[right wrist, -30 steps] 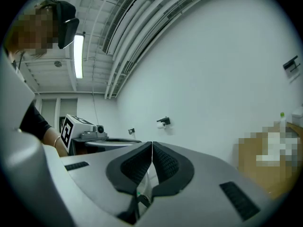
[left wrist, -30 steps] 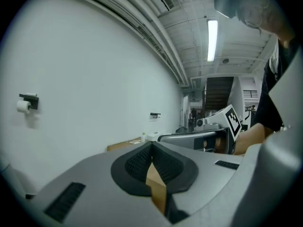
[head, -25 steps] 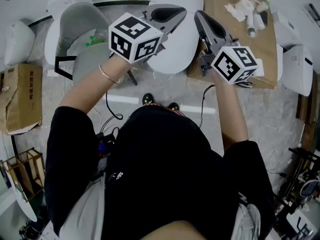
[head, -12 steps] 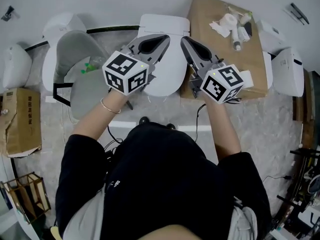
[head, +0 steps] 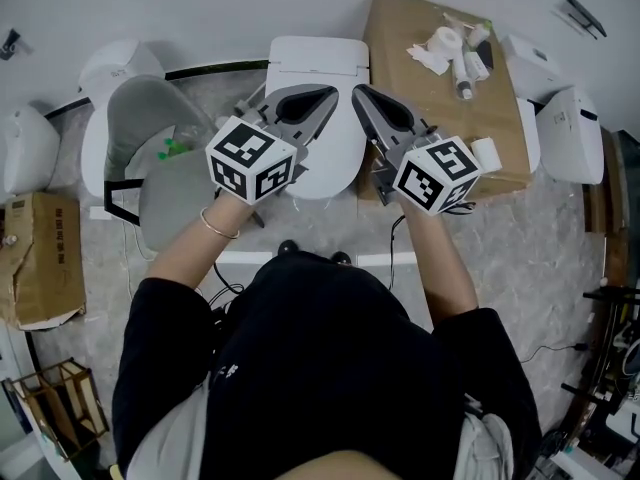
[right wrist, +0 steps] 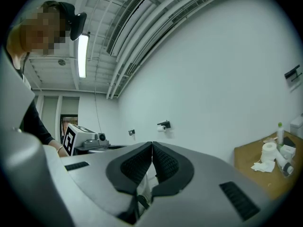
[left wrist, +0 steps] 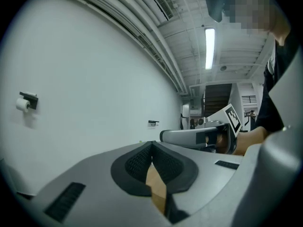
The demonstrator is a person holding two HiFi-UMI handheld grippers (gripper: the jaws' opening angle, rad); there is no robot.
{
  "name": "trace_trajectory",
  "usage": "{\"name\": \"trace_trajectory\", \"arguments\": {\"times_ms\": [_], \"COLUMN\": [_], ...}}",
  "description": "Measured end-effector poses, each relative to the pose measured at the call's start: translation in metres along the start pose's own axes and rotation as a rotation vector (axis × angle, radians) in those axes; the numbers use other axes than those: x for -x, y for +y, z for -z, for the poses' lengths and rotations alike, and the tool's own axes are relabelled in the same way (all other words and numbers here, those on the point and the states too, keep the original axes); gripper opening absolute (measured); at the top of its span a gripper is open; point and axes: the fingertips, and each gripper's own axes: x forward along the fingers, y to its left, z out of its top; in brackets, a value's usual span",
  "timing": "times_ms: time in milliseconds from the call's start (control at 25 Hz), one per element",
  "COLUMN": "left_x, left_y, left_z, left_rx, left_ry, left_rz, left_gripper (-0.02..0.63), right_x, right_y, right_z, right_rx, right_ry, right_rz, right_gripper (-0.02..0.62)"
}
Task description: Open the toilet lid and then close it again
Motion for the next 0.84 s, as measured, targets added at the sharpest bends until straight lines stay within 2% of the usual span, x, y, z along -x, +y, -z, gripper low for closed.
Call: {"name": "trace_trajectory", "arguments": {"times_ms": [320,840], "left_x": [0.0,0.003], "left_y": [-0.009,-0.016], "left_z": [0.002,0.003], "left_rx": [-0.049,-0.018], "left_ry": [0.019,0.006], "left_rz": [0.018,0.042], "left_gripper": [0.003,0.003], "right_x": [0.008,0.013], "right_y": [-0.001,0.002], "right_z": [0.001,-0.002], "right_rx": [-0.015,-0.032], "right_ry": [-0.004,-0.025], "right_rz": [0.02,0.023], "right_gripper": [0.02,0.02]}}
